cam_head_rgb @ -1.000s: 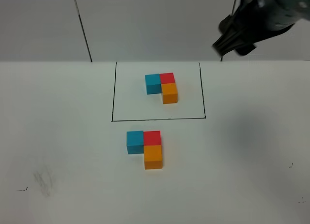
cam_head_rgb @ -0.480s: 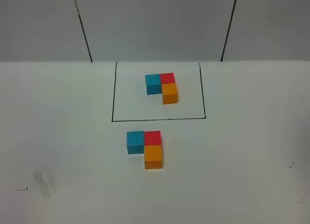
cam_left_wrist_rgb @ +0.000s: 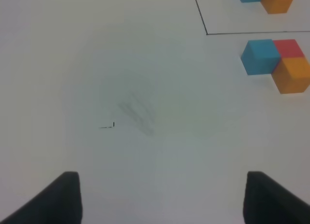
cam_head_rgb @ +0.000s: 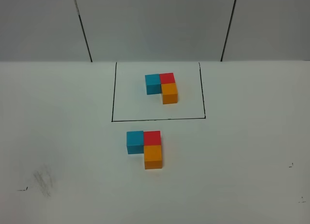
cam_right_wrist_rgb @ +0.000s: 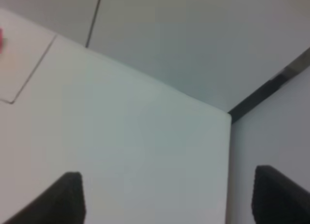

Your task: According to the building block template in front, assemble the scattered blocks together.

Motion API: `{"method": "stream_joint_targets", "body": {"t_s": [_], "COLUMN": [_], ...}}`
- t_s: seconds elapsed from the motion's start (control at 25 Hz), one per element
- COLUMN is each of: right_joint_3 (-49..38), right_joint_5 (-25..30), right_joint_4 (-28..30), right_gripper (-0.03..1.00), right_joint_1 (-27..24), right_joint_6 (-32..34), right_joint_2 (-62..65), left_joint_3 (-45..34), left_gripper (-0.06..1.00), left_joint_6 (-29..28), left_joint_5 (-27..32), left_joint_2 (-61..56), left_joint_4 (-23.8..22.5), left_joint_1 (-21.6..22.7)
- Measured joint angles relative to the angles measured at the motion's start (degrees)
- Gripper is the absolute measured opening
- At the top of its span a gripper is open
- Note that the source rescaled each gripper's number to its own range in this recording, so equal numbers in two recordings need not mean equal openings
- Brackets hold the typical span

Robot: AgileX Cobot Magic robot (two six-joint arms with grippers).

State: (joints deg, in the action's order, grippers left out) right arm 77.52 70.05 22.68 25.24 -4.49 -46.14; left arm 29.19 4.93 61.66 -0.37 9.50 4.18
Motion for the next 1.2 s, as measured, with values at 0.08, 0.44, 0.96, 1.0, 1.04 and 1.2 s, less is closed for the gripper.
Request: {"method": "stream_joint_targets", "body": {"t_s": [0.08,0.44,0.96,1.0,1.04,1.2], "right_joint_3": [-3.36,-12.49,-30.71,-32.31,-33.78,-37.65], "right_joint_5": [0.0,0.28,-1.13,-1.88,-2.79,-4.31], "right_joint_4": [-1.96,-8.09,-24.4,-25.03,-25.43,-26.58], "right_gripper": [0.48,0.48,0.48,0.48,0.48,0.48], "right_joint_1": [-0.13,-12.25,-25.24,-25.26,-25.26,-26.44], "right_joint_6": [-2.12,-1.49,-6.73,-6.79,-6.79,-6.9], "right_joint_2": [4.16,15.01,27.66,29.1,30.39,33.84], "left_joint_3": [0.0,0.0,0.0,0.0,0.0,0.0], "left_gripper": [1.0,1.0,1.0,1.0,1.0,1.0], "left_joint_6": [0.0,0.0,0.0,0.0,0.0,0.0], "left_joint_5": [0.0,0.0,0.0,0.0,0.0,0.0], "left_joint_2": [0.0,0.0,0.0,0.0,0.0,0.0], "left_joint_4": [0.0,0.0,0.0,0.0,0.0,0.0], "left_joint_1": [0.0,0.0,0.0,0.0,0.0,0.0]}}
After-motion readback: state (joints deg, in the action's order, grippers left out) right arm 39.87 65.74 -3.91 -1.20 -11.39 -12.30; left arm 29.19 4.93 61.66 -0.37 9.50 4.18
